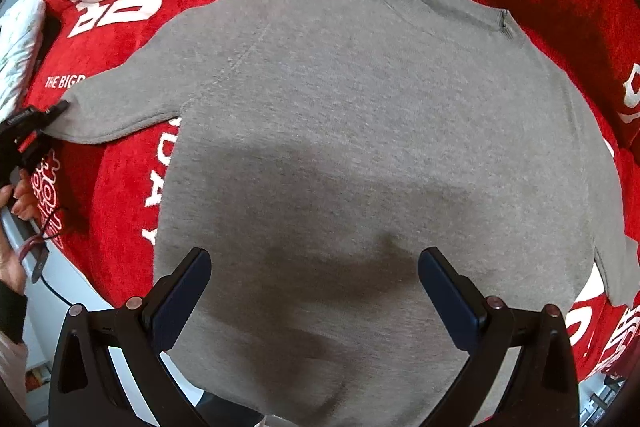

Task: Fold small clothes
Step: 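Grasp the grey sweater's sleeve cuff with the left tool, then fold the held sleeve and side across the sweater body with the left tool, release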

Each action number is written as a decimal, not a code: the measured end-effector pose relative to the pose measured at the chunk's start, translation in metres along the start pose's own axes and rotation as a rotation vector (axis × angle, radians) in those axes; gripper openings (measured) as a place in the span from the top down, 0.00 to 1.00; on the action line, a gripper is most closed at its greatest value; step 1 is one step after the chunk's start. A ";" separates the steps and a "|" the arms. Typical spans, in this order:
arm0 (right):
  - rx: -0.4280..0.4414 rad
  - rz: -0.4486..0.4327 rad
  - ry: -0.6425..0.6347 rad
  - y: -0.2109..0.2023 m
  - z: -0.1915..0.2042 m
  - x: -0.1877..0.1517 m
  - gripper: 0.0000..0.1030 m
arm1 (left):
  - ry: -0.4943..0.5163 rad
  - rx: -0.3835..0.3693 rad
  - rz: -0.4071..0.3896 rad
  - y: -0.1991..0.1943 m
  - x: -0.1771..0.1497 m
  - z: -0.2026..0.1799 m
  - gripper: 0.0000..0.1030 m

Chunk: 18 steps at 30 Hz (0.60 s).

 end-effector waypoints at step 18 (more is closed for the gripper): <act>-0.044 -0.099 0.330 -0.040 -0.134 -0.020 0.00 | 0.587 -0.486 0.246 -0.023 -0.162 -0.312 0.93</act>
Point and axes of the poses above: each gripper's, at about its wrist camera, not at the fingertips, and y roughly the way its jaws point, z to its left, x to its top, the point moved 7 cm from there along y, roughly the way its jaws point, and after that the axes turned 10 degrees about -z, right-handed, at the moved point
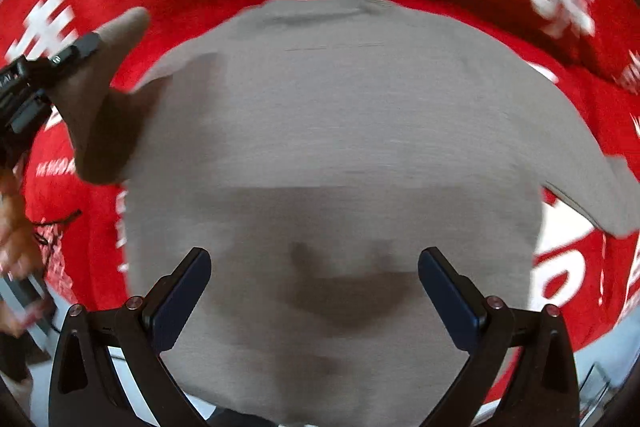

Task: Fold small clothes
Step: 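Fold the held sleeve and side across the sweater body with the left tool, release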

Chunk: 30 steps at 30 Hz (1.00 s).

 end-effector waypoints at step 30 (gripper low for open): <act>-0.104 -0.214 -0.695 0.071 0.117 0.070 0.02 | 0.258 0.630 0.169 0.004 -0.045 0.055 0.06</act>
Point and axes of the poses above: each gripper's, at about its wrist camera, not at the fingertips, and y roughly the way its jaws point, z to its left, x to its top, the point moved 7 cm from there along y, roughly the way its jaws point, and after that the axes turned 10 degrees about -z, right-handed, at the moved point
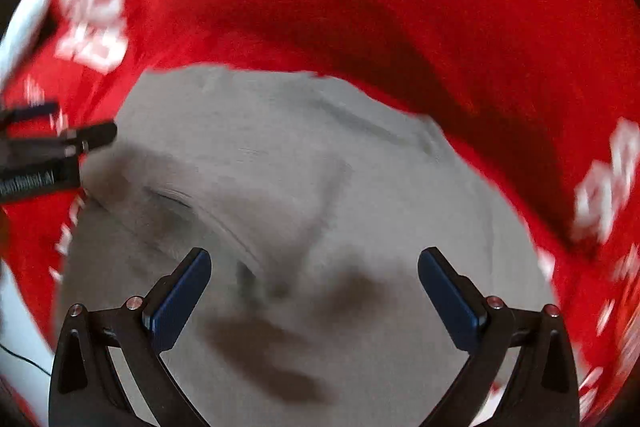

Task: Fold small clothes
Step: 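Fold the held sleeve and side across the sweater body with the left tool, release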

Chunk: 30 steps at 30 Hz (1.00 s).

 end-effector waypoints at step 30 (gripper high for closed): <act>0.261 -0.018 1.253 -0.002 -0.189 -0.131 0.92 | -0.178 -0.007 0.113 0.054 0.003 0.041 0.06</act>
Point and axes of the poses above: each gripper's, at about its wrist camera, not at the fingertips, and y roughly the way its jaws point, z to its left, x to its top, the point moved 7 cm from there along y, roughly the way its jaws point, and after that the axes turned 10 degrees about -z, right-handed, at the moved point
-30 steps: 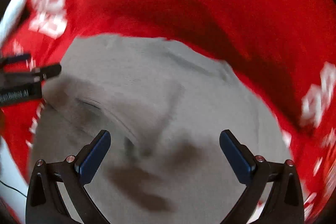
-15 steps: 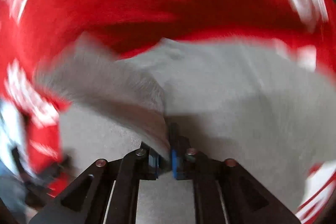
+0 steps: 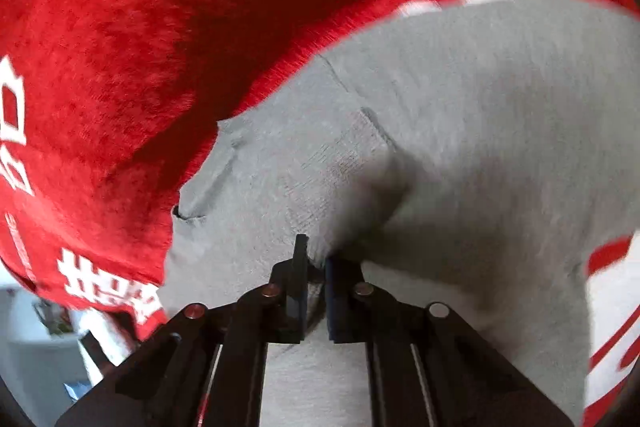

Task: Fold small clothes
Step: 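Fold the held sleeve and side across the sweater body with the left tool, release, then grasp the other sleeve cuff with the right tool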

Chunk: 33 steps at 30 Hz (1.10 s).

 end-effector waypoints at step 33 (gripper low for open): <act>-0.164 -0.004 0.192 -0.096 -0.129 -0.015 0.59 | 0.152 -0.086 0.113 -0.039 -0.062 -0.077 0.06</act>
Point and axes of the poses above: each gripper's, at about its wrist camera, not at the fingertips, and y roughly the way its jaws point, z to its left, x to its top, the point moved 7 cm from there along y, roughly the way its jaws point, and after that the axes turned 10 degrees about -z, right-handed, at the moved point
